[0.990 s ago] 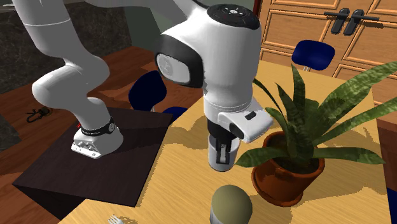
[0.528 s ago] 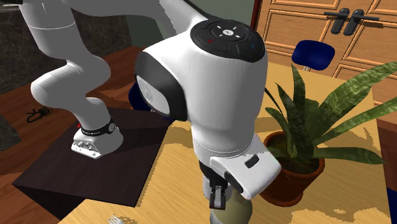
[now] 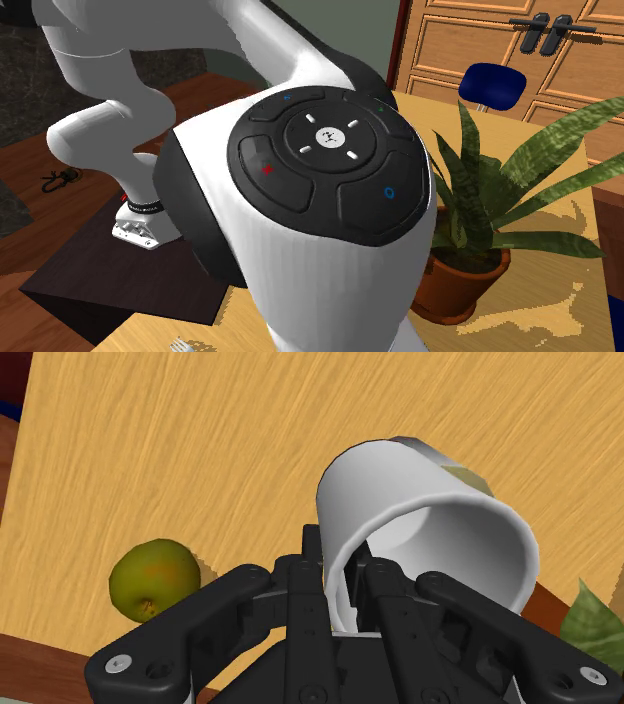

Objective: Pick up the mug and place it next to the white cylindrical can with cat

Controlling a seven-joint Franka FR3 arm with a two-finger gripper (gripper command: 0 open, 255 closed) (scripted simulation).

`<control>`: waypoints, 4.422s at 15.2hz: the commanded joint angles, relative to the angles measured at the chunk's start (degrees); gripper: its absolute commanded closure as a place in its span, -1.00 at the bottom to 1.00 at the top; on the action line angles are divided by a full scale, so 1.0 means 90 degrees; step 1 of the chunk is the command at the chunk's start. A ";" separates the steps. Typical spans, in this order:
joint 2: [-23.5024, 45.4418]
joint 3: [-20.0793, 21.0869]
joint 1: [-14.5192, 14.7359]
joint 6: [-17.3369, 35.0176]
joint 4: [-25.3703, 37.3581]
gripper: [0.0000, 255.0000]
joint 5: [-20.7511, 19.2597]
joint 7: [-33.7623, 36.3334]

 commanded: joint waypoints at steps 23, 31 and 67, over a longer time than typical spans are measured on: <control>0.0964 0.0141 -0.0119 0.1598 -0.0683 1.00 0.0395 -0.0401; 0.1394 0.0227 -0.0171 0.2099 -0.0770 1.00 0.0564 -0.0542; 0.0163 0.0863 0.0532 0.2743 -0.2166 1.00 -0.2068 -0.4713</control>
